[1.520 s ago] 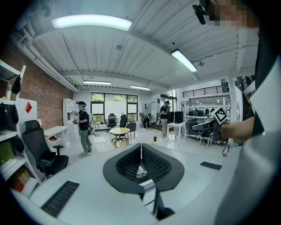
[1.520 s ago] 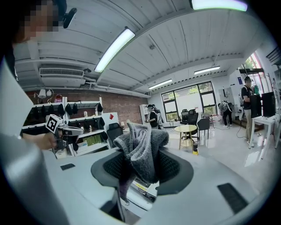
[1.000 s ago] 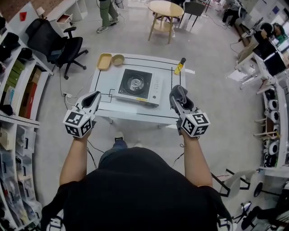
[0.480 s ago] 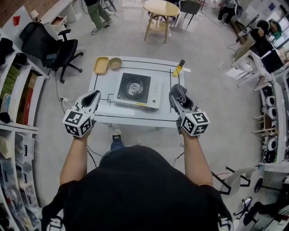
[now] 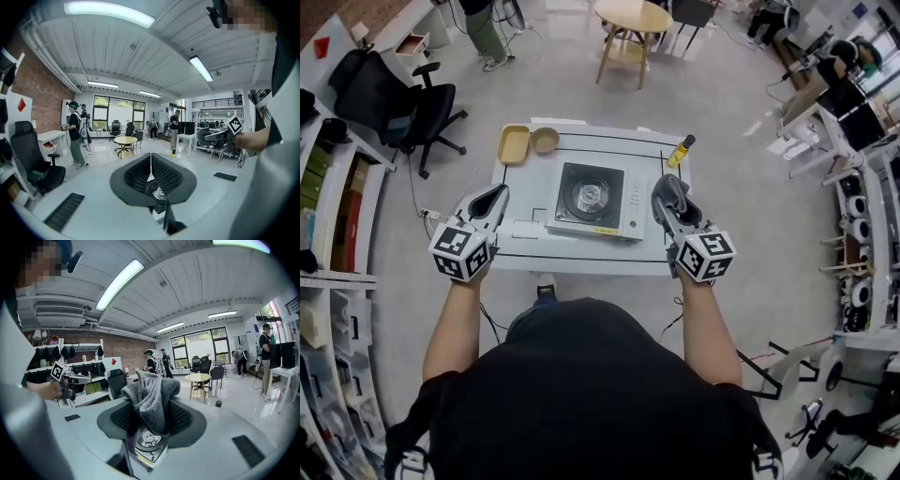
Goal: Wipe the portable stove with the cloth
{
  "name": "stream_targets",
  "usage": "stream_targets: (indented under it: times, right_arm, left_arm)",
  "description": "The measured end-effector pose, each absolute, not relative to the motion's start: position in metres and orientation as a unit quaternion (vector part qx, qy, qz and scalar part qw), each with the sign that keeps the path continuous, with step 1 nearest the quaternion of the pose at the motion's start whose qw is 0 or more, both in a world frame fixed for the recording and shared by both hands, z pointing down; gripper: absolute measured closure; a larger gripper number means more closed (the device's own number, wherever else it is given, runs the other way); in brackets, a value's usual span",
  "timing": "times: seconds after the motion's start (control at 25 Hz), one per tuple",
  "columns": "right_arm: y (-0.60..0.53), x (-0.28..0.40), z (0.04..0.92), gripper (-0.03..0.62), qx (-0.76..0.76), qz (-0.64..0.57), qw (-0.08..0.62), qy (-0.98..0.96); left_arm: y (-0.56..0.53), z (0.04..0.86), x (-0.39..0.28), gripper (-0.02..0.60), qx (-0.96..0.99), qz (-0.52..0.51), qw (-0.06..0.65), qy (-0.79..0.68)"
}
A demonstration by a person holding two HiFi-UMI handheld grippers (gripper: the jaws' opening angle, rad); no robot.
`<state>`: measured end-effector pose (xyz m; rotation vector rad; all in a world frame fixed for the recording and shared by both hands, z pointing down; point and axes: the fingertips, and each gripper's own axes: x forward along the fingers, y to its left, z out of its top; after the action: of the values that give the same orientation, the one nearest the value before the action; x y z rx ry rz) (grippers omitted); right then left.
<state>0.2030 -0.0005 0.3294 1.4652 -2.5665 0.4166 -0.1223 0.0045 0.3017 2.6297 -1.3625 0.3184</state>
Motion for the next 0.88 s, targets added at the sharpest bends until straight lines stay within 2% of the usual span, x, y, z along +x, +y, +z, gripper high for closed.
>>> stream_targets:
  times: [0.4, 0.88]
  right_arm:
    - [-0.053, 0.144, 0.338, 0.396, 0.504, 0.147, 0.089, -0.847]
    - [-0.094, 0.099, 0.341, 0.396, 0.523, 0.150, 0.097, -0.834]
  left_arm:
    - [-0.062, 0.310, -0.173, 0.554, 0.894, 0.107, 0.090, -0.425]
    - [-0.118, 0.317, -0.204, 0.558, 0.916, 0.105, 0.099, -0.375]
